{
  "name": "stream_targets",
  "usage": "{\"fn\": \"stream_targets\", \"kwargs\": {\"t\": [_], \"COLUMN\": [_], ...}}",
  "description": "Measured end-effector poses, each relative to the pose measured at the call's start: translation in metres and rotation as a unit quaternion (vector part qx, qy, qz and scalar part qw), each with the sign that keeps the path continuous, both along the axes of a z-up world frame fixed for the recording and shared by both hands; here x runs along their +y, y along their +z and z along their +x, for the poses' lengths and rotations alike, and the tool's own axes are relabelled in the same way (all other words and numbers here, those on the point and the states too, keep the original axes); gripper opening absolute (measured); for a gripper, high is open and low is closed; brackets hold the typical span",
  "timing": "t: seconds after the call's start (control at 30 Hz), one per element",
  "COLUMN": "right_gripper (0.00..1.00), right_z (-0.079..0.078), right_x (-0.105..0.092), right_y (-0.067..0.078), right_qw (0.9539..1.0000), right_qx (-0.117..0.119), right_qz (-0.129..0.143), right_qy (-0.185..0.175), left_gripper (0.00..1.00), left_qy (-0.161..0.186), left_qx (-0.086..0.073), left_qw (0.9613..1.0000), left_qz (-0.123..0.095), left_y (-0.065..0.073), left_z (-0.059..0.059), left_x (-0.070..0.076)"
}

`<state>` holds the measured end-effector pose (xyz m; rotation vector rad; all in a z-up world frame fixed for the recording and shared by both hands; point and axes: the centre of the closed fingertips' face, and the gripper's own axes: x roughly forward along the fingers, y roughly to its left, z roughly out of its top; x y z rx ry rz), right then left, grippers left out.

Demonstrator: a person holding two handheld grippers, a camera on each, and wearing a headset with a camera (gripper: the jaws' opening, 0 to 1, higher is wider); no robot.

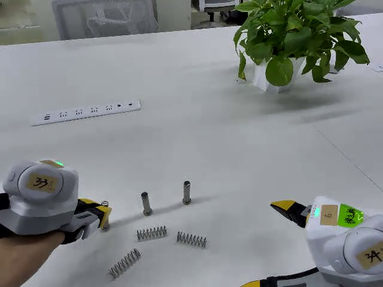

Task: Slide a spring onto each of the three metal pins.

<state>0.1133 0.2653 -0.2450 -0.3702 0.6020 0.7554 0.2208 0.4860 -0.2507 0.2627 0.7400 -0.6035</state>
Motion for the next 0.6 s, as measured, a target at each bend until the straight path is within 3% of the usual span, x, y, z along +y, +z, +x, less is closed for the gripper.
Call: {"fn": "stream_targets", "kwargs": {"t": [0.6], "right_gripper": [0.94], "right_z": [-0.0001], "right_x": [-0.0001], "right_y": [-0.0005], "right_qw": [1.0000], "right_qx": [0.000], "right_qz": [-0.002], "right_qy": [0.002], "left_gripper": [0.08], "left_qy": [0.012], "left_qx": [-0.015], "left_qw": [0.9998], "left_qz": [-0.004], "left_y": [0.0000], "left_z": [-0.0046], "left_x": [0.0032]}}
